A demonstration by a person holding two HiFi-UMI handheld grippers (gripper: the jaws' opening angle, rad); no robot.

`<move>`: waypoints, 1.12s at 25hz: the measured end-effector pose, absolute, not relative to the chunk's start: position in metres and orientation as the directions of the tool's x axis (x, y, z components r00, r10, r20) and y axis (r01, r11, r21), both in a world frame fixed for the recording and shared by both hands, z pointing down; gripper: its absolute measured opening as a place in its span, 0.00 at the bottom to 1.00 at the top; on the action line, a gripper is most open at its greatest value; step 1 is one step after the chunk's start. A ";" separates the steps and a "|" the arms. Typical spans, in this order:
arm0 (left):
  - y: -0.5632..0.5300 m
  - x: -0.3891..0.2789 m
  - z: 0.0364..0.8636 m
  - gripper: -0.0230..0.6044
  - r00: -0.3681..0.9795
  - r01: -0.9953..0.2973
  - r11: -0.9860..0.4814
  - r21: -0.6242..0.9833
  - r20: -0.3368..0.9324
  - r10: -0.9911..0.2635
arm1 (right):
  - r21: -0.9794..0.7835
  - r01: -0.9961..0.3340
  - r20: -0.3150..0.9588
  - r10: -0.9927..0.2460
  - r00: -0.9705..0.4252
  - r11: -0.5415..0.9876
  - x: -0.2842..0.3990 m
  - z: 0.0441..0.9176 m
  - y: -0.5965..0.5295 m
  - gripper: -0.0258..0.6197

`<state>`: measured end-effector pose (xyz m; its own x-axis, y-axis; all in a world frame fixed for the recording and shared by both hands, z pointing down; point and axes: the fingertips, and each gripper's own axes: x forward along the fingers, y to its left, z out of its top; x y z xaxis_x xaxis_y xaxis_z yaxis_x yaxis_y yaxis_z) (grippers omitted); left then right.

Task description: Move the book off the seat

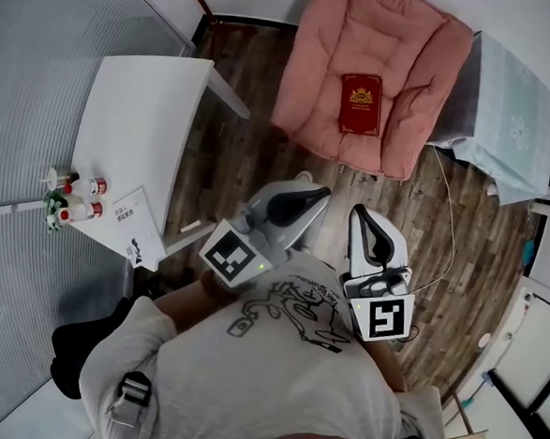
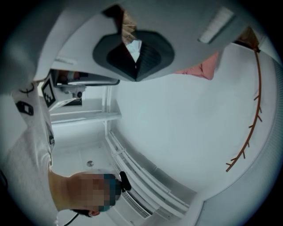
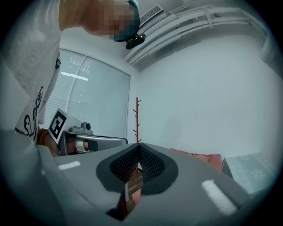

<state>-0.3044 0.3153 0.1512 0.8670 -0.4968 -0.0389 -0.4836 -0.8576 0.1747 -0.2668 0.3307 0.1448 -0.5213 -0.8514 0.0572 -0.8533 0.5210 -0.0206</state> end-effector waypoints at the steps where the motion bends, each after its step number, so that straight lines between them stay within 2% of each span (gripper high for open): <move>1: 0.303 -0.305 0.151 0.04 0.868 -0.482 -0.857 0.179 -0.037 -0.496 | -0.021 -0.853 0.059 -0.851 -0.522 0.521 -0.268 0.144 0.319 0.05; 16: 0.137 -0.315 0.162 0.04 0.879 -0.465 -0.857 0.221 0.004 -0.476 | -0.015 -0.857 0.084 -0.854 -0.514 0.515 -0.277 0.143 0.151 0.05; 28: 0.073 -0.309 0.181 0.04 0.905 -0.418 -0.878 0.234 0.021 -0.425 | -0.002 -0.882 0.128 -0.875 -0.467 0.471 -0.272 0.160 0.087 0.05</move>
